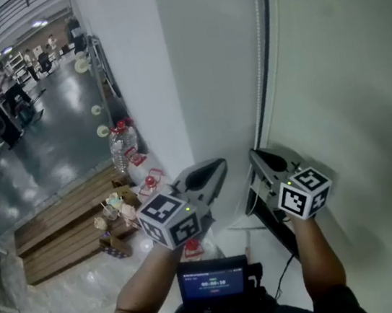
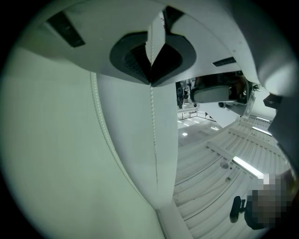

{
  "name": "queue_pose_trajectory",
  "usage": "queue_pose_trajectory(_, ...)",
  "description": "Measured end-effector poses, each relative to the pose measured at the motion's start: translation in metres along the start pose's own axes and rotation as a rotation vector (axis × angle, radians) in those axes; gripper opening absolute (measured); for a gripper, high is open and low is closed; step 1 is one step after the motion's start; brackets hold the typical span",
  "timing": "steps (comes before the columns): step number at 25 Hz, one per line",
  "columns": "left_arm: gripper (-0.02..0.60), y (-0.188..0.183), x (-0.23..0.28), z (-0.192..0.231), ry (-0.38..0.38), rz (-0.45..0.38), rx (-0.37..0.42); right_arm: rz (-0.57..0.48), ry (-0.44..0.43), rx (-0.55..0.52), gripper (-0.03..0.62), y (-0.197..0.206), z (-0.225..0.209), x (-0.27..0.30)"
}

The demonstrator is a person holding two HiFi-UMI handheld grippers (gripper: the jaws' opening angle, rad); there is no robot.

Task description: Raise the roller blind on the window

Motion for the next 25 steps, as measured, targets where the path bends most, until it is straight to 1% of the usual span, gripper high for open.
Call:
queue_pose_trajectory(5,-0.008,-0.010,0.018,-0.005,0.065,-0.033,0.007,-0.001,-0.033,-0.011,0.003,0.010,0.022,-0.020)
queue_pose_trajectory(10,-0.006,-0.020,0.027,-0.019,0.147,-0.070,0.025,0.009,-0.026,-0.010,0.003,0.013,0.039,-0.036)
queue_pose_trajectory(14,-0.003,-0.027,0.035,-0.027,0.205,-0.087,0.034,0.010,-0.023,-0.015,0.003,0.012,0.043,-0.044)
queue_pose_trajectory(15,0.060,-0.028,0.037,-0.029,0.227,-0.089,0.036,0.010,-0.019,-0.010,0.004,0.013,0.044,-0.044)
queue_pose_trajectory(16,0.109,-0.029,0.039,-0.029,0.245,-0.090,0.038,0.010,-0.018,-0.007,0.005,0.013,0.044,-0.043)
queue_pose_trajectory(17,0.112,-0.030,0.041,-0.030,0.254,-0.088,0.040,0.011,-0.021,-0.006,0.005,0.014,0.045,-0.042)
queue_pose_trajectory(20,0.112,-0.029,0.048,-0.031,0.270,-0.071,0.050,0.019,-0.039,-0.010,0.005,0.020,0.044,-0.041)
queue_pose_trajectory(22,0.109,-0.026,0.050,-0.030,0.280,-0.054,0.051,0.026,-0.036,-0.004,0.005,0.025,0.044,-0.040)
queue_pose_trajectory(25,0.033,-0.022,0.049,-0.028,0.273,-0.039,0.057,0.025,-0.032,0.013,0.005,0.029,0.047,-0.039)
Point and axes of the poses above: the fingertips, and each gripper's own axes: x forward along the fingers, z to its left, y out of its underside, the point moved 9 cm from there along -x, backward along the fingers, and after that the axes turned 13 degrees about x, right-handed, at the moved point
